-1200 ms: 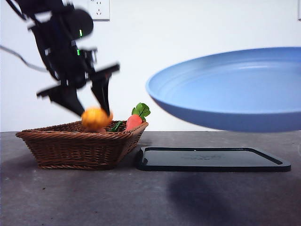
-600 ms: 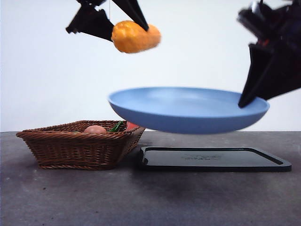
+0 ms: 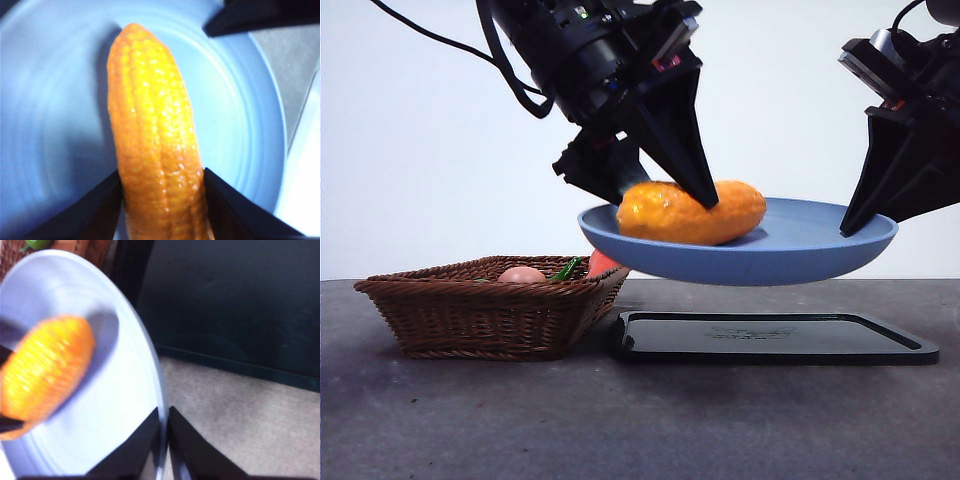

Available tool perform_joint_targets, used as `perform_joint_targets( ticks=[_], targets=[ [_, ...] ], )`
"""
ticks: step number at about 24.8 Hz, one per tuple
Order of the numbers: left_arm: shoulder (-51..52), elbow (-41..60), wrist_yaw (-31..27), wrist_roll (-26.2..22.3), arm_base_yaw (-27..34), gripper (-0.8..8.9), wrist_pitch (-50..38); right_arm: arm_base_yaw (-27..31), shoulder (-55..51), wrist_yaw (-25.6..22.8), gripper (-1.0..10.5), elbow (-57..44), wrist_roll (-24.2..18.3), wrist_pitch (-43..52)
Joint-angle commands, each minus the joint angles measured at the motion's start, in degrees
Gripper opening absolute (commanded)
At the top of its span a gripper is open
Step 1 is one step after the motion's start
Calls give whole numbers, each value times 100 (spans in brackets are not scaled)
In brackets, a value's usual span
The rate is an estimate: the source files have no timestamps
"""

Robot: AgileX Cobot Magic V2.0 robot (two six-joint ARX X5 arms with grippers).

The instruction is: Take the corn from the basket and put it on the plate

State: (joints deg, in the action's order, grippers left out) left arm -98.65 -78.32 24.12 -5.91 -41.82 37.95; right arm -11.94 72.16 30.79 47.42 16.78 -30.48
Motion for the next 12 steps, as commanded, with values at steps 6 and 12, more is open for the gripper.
perform_joint_targets(
  ticks=[6, 12],
  targets=[
    [-103, -107, -144, -96, -175, 317, -22, -7, 50, 74, 1, 103, -33, 26],
    [-66, -195, -142, -61, -168, 317, 105, -7, 79, 70, 1, 103, -72, -2]
  ],
)
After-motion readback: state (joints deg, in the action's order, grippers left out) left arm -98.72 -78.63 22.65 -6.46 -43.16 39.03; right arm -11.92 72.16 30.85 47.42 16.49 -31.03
